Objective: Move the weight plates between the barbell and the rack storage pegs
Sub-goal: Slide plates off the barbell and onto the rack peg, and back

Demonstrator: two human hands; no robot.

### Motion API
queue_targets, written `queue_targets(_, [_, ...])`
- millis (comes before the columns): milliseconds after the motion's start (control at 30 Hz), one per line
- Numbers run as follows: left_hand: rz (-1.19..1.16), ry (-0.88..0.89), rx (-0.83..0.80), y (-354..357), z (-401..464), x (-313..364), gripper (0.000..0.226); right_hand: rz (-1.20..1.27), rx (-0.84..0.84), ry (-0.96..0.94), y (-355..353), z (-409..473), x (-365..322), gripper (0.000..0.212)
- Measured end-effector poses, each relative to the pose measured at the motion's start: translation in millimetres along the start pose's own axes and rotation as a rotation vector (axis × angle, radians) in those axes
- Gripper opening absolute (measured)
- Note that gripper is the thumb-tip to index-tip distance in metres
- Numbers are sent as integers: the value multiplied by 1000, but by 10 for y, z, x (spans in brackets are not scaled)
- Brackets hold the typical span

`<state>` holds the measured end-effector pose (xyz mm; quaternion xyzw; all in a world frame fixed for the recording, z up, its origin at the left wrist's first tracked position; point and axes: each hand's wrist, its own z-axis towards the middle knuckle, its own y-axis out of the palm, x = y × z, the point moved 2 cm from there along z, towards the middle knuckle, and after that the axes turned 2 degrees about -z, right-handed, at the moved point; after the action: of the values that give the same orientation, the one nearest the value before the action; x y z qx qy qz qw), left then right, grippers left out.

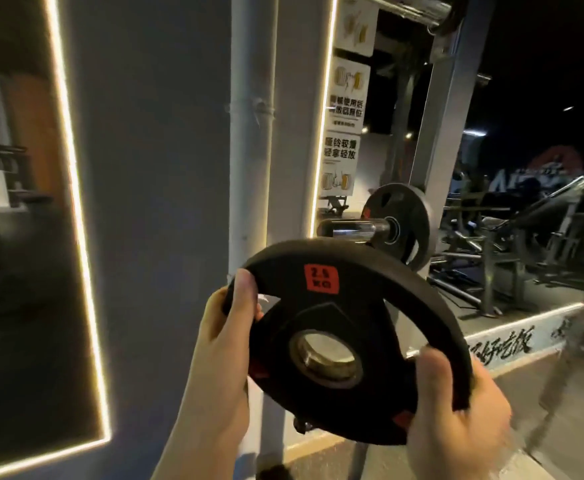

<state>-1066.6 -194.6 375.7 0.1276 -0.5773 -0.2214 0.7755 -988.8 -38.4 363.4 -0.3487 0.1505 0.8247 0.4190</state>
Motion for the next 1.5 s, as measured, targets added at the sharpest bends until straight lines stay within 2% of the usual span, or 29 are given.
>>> queue_targets(33, [-31,-53,-38,28,208,-96,75,-64,89,-33,78,110,53,62])
queue_targets(133, [-67,-145,-120,40,954,-415,87,-164,149,34,436,569,392,68])
queue_targets(233, [-113,-214,-197,65,1649,-659,82,-216,186,88,799,979,575,64])
queue_targets(400, [-132,-166,-379,210,2670,-870,50,-374,215,-26,1368,1584,697,45])
queue_targets(500, [-123,-143,-476,355,3018,-1032,41,-404,237,-72,1504,1789,841,45])
queue_targets(600, [-131,-178,-543,446,3167,-1154,45,-417,296,-54,1551,1831,972,44])
queue_targets(700, [-96,-159,-602,536,3243,-1307,61,-454,316,-93,1560,1849,1076,50])
queue_targets(867, [-50,-40,-571,630,3352,-1475,91,-460,332,-125,1553,1837,1125,51])
queue_targets(1000, [-75,-2,-491,669,3441,-1408,75,-495,303,-160,1532,1847,1129,34])
queue_targets(1100, [-47,165,-469,720,3504,-1339,64,-499,265,-140,1495,1899,1131,32])
queue_targets(1167, [-47,210,-454,710,3507,-1343,59,-520,238,-137,1484,1927,1115,32])
queue_targets(1233, [-74,156,-453,685,3501,-1412,65,-559,216,-127,1482,1964,1073,35])
queue_targets(1300, [-116,20,-405,680,3451,-1486,65,-658,173,-128,1497,2033,978,41])
queue_targets(1400, [-240,-243,-340,752,3302,-1685,63,-935,38,-189,1614,2214,724,53])
queue_targets(1500, [-281,-349,-296,806,3120,-1776,62,-1215,-73,-229,1781,2388,502,67])
